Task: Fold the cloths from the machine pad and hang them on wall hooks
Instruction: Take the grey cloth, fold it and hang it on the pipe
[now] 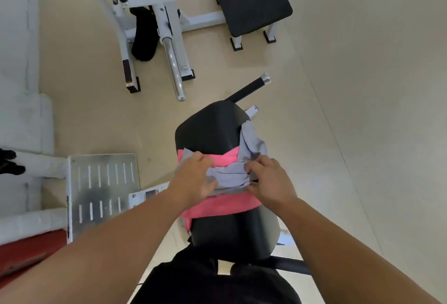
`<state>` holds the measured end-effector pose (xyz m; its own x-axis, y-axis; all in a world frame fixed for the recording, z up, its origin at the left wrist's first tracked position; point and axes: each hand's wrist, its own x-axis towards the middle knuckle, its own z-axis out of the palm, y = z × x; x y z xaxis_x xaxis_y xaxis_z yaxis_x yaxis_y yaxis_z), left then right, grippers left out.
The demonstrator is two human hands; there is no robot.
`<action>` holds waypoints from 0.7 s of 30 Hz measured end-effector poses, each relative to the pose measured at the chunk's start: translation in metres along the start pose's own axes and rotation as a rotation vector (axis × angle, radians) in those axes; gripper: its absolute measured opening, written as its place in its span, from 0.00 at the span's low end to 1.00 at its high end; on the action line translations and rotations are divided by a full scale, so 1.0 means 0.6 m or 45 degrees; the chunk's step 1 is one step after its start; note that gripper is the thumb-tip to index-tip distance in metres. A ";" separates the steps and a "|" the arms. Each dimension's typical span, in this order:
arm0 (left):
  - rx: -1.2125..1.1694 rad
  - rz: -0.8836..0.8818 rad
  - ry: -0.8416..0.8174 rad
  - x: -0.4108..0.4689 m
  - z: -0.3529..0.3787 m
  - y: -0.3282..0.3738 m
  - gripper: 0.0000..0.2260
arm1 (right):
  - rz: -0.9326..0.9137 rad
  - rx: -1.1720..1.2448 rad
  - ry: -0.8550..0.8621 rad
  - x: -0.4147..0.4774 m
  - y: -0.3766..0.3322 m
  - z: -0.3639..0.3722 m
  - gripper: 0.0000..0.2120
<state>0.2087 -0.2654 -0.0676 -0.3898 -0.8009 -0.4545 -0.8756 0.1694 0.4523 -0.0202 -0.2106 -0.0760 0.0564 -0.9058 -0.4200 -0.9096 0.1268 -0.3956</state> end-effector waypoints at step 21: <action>-0.503 0.138 0.241 -0.082 -0.025 0.083 0.09 | -0.345 0.129 0.251 -0.077 -0.087 -0.104 0.09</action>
<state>0.1884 -0.2263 -0.0112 -0.3819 -0.8879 -0.2564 -0.6420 0.0553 0.7647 -0.0008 -0.2008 0.0152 0.2009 -0.9714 -0.1267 -0.8264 -0.0986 -0.5544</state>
